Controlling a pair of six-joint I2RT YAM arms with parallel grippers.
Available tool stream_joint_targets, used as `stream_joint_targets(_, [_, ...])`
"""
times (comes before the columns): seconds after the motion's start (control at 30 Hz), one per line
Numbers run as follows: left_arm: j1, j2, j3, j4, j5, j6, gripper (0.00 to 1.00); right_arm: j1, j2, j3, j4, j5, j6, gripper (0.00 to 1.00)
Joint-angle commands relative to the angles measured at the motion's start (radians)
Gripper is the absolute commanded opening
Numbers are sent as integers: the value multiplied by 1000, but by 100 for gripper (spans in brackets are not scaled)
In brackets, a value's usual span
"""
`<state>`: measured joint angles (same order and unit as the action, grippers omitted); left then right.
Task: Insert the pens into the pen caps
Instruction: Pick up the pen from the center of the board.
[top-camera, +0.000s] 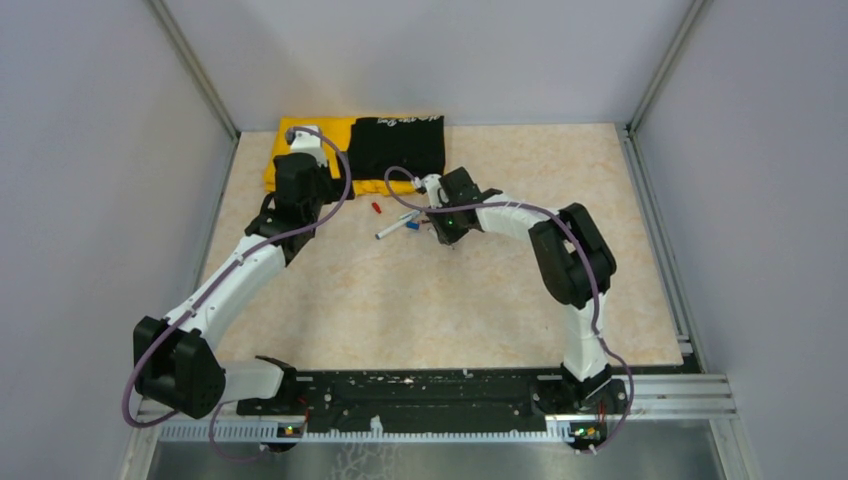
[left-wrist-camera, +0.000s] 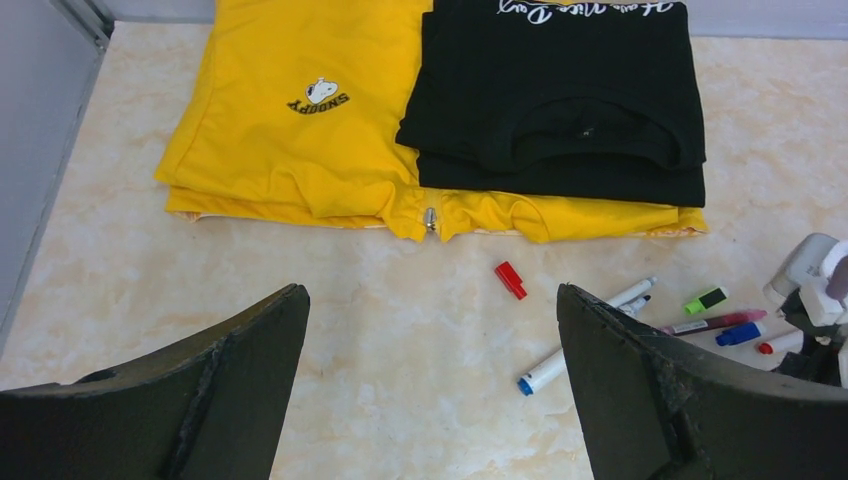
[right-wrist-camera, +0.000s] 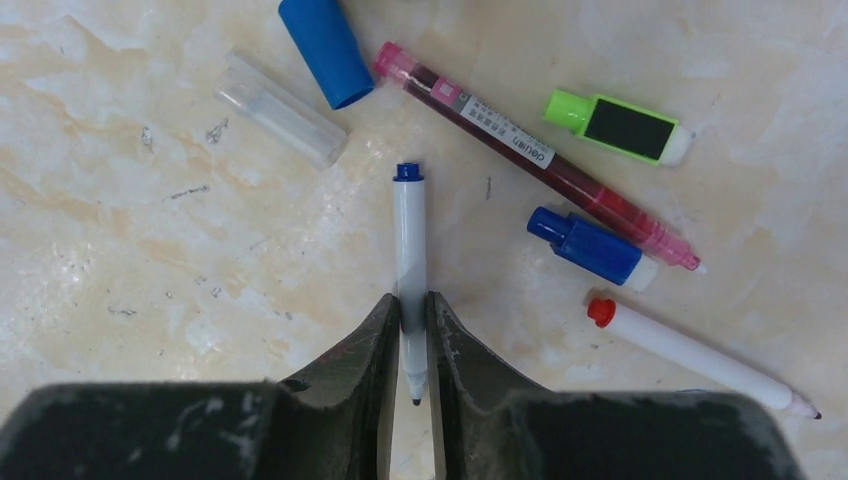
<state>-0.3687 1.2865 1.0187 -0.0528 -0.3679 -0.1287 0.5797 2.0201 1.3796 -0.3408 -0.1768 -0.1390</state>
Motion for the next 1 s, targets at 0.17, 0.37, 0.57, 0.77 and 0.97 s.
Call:
stream_joint_targets(0.17, [4,-15,32,-10,-40,15,99,17,-135,-123,43,-50,35,0])
stream_joint_targets(0.37, [4,-19,28,-10,-13,14,99,16,-289,-232,127,-99,72,0])
stream_joint_targets(0.57, [2,-14,27,-9,69,2,99,17,-464,-383,311,-165,131,0])
stream_joint_targets(0.77, [4,-31,2,20,254,-23,99,17,-574,-458,463,-173,264,0])
stream_joint_targets(0.97, [4,-36,-27,40,509,-55,99,31,-643,-560,632,-236,199,0])
